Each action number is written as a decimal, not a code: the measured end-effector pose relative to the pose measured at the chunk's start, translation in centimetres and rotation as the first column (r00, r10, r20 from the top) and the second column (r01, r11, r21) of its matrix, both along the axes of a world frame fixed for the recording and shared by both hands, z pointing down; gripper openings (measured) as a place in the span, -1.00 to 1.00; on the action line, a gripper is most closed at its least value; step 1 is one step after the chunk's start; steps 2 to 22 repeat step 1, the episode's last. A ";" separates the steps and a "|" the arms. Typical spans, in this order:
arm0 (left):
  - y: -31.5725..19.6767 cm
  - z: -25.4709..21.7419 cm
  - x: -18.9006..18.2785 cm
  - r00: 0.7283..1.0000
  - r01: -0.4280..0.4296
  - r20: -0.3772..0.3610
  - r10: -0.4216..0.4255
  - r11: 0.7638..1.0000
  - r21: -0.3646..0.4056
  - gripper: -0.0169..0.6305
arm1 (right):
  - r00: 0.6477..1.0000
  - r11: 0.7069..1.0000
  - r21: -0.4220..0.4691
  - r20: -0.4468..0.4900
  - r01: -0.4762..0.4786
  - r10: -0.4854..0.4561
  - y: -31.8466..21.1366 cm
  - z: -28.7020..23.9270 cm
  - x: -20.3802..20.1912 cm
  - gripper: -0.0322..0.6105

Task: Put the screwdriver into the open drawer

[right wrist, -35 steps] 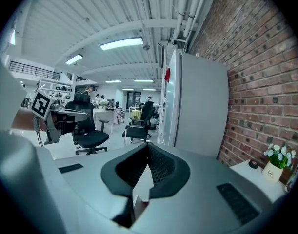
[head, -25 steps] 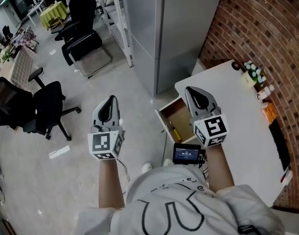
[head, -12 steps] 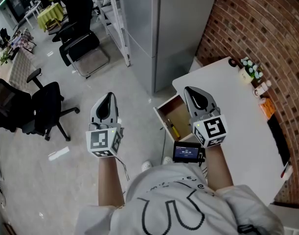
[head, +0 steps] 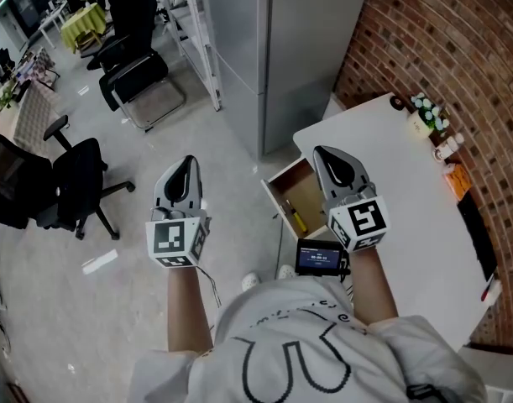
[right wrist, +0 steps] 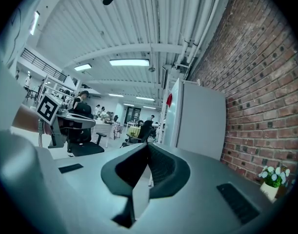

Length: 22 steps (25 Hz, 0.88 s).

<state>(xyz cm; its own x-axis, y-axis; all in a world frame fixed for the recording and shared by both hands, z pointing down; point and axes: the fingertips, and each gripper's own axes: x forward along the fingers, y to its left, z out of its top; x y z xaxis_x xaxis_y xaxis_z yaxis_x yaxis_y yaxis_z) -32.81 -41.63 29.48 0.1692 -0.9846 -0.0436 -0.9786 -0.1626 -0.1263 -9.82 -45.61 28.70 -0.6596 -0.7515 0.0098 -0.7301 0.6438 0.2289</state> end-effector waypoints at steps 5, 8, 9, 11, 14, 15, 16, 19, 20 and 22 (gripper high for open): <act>0.0 0.0 0.2 1.000 -0.007 0.011 0.007 1.000 -0.001 -0.91 | 1.000 1.000 -0.002 0.007 0.000 0.000 0.0 0.0 0.1 -0.84; 0.0 0.0 0.2 1.000 -0.007 0.011 0.007 1.000 -0.001 -0.91 | 1.000 1.000 -0.002 0.007 0.000 0.000 0.0 0.0 0.1 -0.84; 0.0 0.0 0.2 1.000 -0.007 0.011 0.007 1.000 -0.001 -0.91 | 1.000 1.000 -0.002 0.007 0.000 0.000 0.0 0.0 0.1 -0.84; 0.0 0.0 0.2 1.000 -0.007 0.011 0.007 1.000 -0.001 -0.91 | 1.000 1.000 -0.002 0.007 0.000 0.000 0.0 0.0 0.1 -0.84; 0.0 0.0 0.2 1.000 -0.007 0.011 0.007 1.000 -0.001 -0.91 | 1.000 1.000 -0.002 0.007 0.000 0.000 0.0 0.0 0.1 -0.84; 0.0 0.0 0.2 1.000 -0.007 0.011 0.007 1.000 -0.001 -0.91 | 1.000 1.000 -0.002 0.007 0.000 0.000 0.0 0.0 0.1 -0.84; 0.0 0.0 0.2 1.000 -0.007 0.011 0.007 1.000 -0.001 -0.91 | 1.000 1.000 -0.002 0.007 0.000 0.000 0.0 0.0 0.1 -0.84; 0.0 0.0 0.2 1.000 -0.007 0.011 0.007 1.000 -0.001 -0.91 | 1.000 1.000 -0.002 0.007 0.000 0.000 0.0 0.0 0.1 -0.84; 0.0 0.0 0.2 1.000 -0.007 0.011 0.007 1.000 -0.001 -0.91 | 1.000 1.000 -0.002 0.007 0.000 0.000 0.0 0.0 0.1 -0.84; 0.0 0.0 0.2 1.000 -0.007 0.011 0.007 1.000 -0.001 -0.91 | 1.000 1.000 -0.002 0.007 0.000 0.000 0.0 0.0 0.1 -0.84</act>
